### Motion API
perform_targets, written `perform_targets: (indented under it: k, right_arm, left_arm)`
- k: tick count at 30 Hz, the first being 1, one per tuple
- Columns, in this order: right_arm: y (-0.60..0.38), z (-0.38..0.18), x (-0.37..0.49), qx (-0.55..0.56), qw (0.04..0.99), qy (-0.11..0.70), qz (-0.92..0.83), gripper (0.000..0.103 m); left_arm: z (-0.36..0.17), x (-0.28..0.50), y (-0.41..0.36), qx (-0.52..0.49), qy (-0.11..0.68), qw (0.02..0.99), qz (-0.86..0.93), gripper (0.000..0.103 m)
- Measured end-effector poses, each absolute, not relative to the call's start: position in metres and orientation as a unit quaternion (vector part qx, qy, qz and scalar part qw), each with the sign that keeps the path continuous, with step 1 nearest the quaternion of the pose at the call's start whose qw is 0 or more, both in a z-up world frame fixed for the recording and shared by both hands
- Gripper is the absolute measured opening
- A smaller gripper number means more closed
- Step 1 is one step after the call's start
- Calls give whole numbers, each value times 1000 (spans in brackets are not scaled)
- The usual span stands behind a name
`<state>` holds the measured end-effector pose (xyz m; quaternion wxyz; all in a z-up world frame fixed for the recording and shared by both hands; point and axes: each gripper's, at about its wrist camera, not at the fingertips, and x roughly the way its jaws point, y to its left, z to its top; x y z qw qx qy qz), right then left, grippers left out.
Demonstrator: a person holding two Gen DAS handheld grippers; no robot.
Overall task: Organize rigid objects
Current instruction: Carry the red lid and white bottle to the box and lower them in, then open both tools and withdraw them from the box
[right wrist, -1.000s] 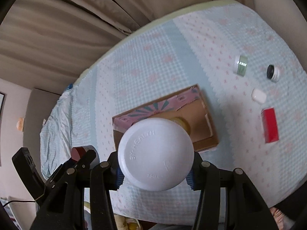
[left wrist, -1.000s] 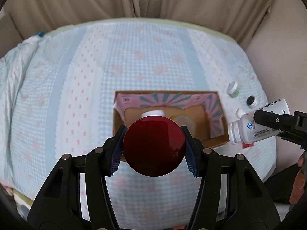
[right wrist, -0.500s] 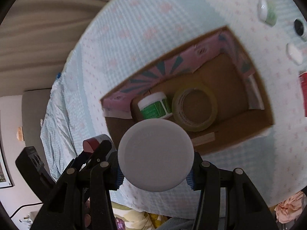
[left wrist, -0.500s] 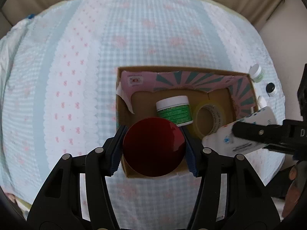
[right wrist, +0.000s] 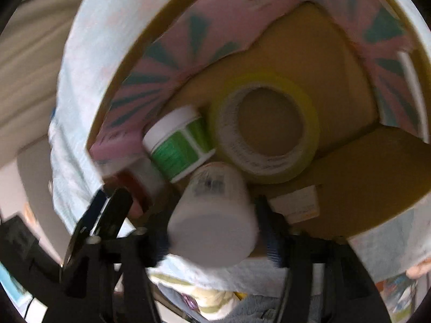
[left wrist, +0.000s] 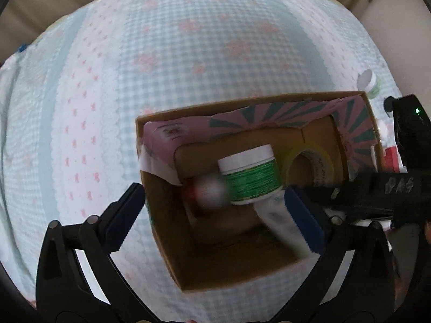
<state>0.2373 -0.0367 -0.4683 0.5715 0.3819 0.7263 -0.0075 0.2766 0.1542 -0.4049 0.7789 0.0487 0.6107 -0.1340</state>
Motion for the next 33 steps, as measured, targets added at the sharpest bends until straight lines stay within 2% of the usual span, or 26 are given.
perform_targets:
  k: [2,19,33]
  right_arm:
    - [-46,-465,237,384,586,713,-22,102]
    - [-54,-437,234,366,612,701,-12,102]
    - [-62,-342,193,320,677,663,8,102]
  left_arm:
    - [-404,277,155,48,611,778,-139,103]
    - [-369,257,153,42,591,795,-129,103]
    - [-275,195,158,27,544,830,-120,103]
